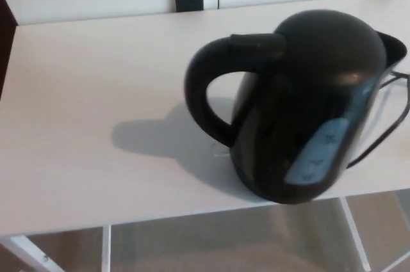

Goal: The robot walk towards a table in front and uses its left hand to pick up the pot from the base and places it on the table

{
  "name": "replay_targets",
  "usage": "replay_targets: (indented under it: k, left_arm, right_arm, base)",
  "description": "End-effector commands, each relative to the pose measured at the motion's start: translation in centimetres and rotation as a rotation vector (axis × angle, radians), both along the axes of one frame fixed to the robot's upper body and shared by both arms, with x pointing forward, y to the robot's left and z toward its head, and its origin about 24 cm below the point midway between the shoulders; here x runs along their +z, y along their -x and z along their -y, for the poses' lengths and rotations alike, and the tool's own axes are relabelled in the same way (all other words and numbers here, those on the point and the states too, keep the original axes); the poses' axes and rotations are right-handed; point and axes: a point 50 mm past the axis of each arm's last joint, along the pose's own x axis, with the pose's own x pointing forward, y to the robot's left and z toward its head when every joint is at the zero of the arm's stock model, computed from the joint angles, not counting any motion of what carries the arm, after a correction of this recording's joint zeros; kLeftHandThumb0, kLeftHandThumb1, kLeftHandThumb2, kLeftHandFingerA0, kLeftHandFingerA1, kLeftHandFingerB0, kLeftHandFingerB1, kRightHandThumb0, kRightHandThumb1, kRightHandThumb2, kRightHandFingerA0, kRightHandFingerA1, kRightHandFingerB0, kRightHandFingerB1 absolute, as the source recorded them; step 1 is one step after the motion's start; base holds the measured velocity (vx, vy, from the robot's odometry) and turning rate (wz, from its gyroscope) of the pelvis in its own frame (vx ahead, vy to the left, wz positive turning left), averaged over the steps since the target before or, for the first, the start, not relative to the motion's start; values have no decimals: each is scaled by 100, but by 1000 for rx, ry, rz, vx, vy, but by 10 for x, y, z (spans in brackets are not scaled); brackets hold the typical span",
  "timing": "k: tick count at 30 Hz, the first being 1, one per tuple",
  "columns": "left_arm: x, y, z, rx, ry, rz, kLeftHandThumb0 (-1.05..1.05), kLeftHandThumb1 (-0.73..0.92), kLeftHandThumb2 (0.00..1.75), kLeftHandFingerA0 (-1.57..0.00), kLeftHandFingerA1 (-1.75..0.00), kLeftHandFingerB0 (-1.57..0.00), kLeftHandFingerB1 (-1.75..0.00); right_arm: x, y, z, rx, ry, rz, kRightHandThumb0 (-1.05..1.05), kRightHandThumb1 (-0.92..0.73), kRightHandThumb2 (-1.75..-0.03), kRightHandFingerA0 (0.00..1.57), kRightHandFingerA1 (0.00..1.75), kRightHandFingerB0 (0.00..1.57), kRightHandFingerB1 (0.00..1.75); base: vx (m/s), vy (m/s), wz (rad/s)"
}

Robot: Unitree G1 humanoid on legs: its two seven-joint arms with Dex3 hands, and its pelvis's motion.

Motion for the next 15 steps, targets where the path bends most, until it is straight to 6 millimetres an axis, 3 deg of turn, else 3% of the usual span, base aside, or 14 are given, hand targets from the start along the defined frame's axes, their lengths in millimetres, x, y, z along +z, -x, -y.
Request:
replay_targets:
  k: [1,5,15]
  left_arm:
    - [3,1,-5,0,-22,2,-62,47,74,-24,-41,-17,-38]
    - [3,1,-6,1,-27,3,-61,47,74,-24,-41,-17,-38]
    - [3,-4,-6,-4,-27,4,-61,47,74,-25,-41,-16,-37]
  right_arm:
    - [0,3,1,-8,-2,-5,-90,-30,-71,54,67,50,59]
    - [0,3,1,-7,1,-3,-91,-31,-71,54,65,50,59]
    - [1,0,2,11,18,-4,-96,-32,-73,55,66,44,57]
  base:
    - [126,250,-15]
    - [83,148,1]
    - [21,-52,5]
